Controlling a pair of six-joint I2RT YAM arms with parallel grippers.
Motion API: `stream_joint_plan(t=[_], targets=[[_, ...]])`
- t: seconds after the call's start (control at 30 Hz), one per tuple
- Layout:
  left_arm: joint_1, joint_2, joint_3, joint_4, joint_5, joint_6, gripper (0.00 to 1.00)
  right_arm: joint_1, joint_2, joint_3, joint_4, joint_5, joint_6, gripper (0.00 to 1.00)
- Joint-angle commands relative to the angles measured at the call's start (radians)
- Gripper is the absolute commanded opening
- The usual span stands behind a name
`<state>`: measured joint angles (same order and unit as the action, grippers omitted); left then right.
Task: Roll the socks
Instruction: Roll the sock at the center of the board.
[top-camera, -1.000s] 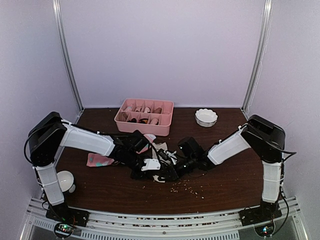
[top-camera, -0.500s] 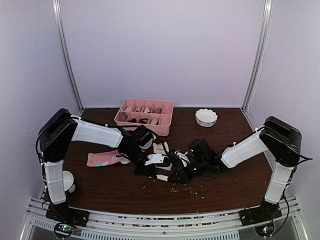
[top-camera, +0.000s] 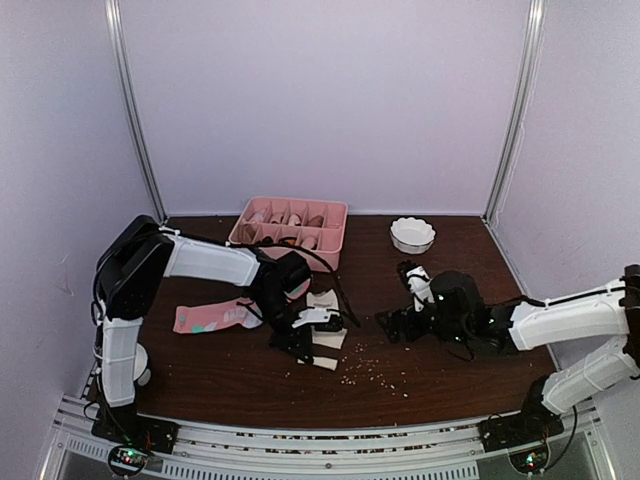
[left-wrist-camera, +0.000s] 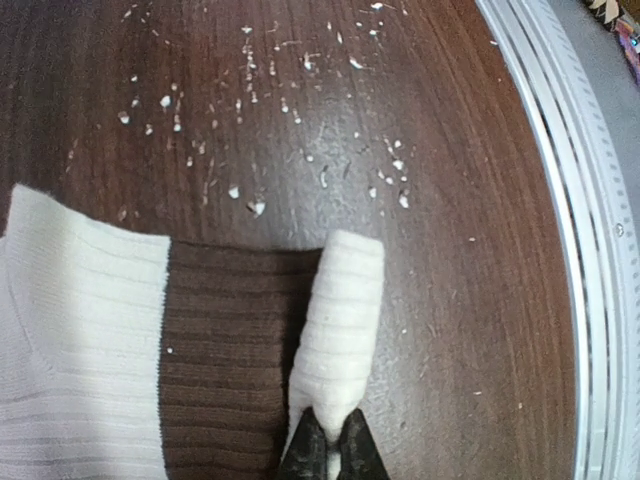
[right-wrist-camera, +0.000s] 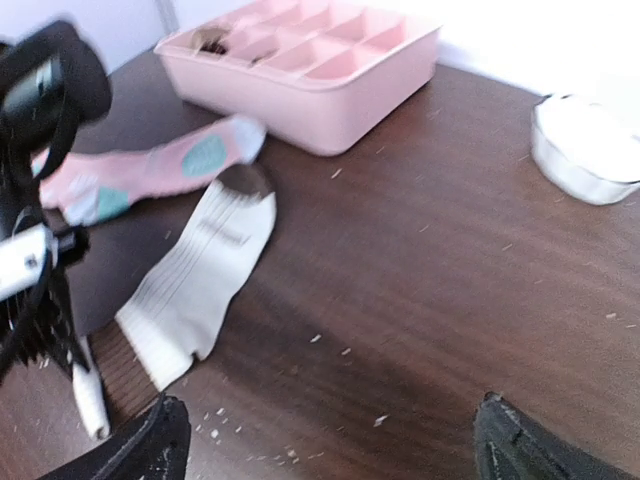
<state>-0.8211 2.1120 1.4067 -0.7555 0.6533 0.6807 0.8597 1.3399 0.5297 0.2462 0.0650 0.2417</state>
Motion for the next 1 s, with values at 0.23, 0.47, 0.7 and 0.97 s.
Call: stream_joint_plan(t=[0.23,0.47,0.7,0.97], targets=[[0.031,0.166,0.131,-0.254,0.101,-0.091,0.01,-0.020,-0.166,-0.173,0.261,0.096,-0.024,0.99],[0.040,0.249,0.206,-0.337,0.136,-0.138,0.01,0.242,-0.045,-0.180,0.279,0.086,-0.348,0.98],[0.041,0.287,0.234,-0.347,0.061,-0.163,0.00,0.368,0.155,-0.008,0.226,-0.028,-0.507,0.75],[0.042,0.301,0.251,-0.347,0.013,-0.180,0.00,0.356,0.385,0.156,0.216,-0.136,-0.546,0.49]])
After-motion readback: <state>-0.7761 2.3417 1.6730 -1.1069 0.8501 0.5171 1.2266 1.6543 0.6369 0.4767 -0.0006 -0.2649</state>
